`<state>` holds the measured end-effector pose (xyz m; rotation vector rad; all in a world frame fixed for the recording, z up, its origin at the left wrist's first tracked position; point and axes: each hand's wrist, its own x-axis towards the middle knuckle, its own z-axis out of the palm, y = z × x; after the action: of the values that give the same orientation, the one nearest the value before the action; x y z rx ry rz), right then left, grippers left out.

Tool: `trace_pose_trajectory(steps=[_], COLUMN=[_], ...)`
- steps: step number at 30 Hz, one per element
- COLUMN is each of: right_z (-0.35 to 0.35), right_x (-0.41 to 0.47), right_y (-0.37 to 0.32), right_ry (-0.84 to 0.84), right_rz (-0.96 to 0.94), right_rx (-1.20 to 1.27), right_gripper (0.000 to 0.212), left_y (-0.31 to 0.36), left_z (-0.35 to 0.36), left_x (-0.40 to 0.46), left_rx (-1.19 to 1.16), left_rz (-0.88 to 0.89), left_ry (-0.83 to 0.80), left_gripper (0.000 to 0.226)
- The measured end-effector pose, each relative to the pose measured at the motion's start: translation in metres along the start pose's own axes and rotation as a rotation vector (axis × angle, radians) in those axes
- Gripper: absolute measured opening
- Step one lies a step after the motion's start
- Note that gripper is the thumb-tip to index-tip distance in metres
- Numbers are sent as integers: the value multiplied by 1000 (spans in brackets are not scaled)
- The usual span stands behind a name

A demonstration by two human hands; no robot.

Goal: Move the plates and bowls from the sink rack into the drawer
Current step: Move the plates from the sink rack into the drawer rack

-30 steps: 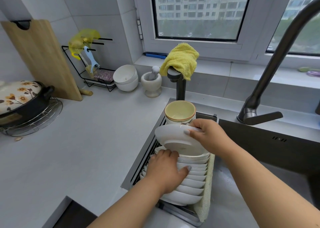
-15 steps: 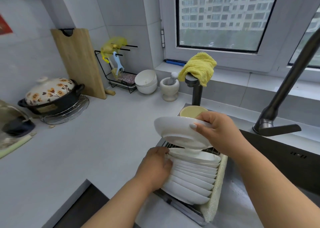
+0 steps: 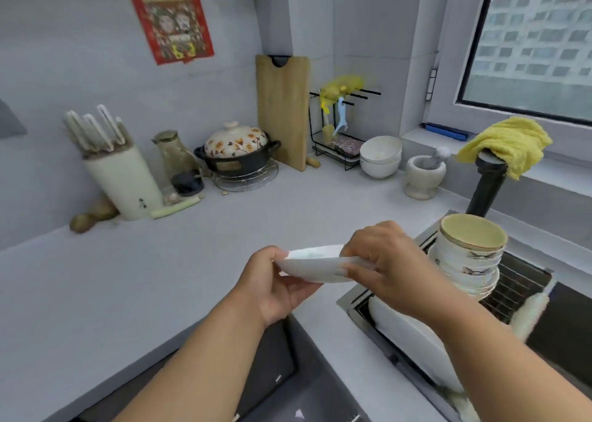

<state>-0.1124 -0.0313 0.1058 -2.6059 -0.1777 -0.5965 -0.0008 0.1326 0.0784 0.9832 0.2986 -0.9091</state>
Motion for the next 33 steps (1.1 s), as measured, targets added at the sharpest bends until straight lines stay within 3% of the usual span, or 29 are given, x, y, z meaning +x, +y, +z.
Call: trace_pose_trajectory(steps=[3,5,8,11,15,18,22,26,33], right_z=[26,43,71,111,170,214,251,281,332], right_x=[10,12,19,24,22,16,8,5,17], right_y=[-36,-65,-113,-159,-227,-279,-345,-396,-459], right_ry=[-62,-39,85,73,-194,-436,-655,-893,-1065], right_rz=[-22,50,163,313,529,638,763,848,862], right_rx=[92,237,342,394,599,929,1257,1382,1390], right_gripper=[21,30,22,29,39,42,28,28,25], left_y=[6,9,13,11,2,-8,-23,-35,-51], left_z=[-42,-74,-128,-187,-265,-317,-373,-411,-465], left_x=[-31,-56,-101,-150,-217,-262,-312,-347,-377], left_rx=[-58,-64,-73,-159,-213,-283,-381,-464,-569], left_rz=[72,140,235,310,398,447,498,534,523], left_ry=[81,165,299,392,475,555,666,779,954], left_gripper=[51,48,42,33,25,25,29,31,37])
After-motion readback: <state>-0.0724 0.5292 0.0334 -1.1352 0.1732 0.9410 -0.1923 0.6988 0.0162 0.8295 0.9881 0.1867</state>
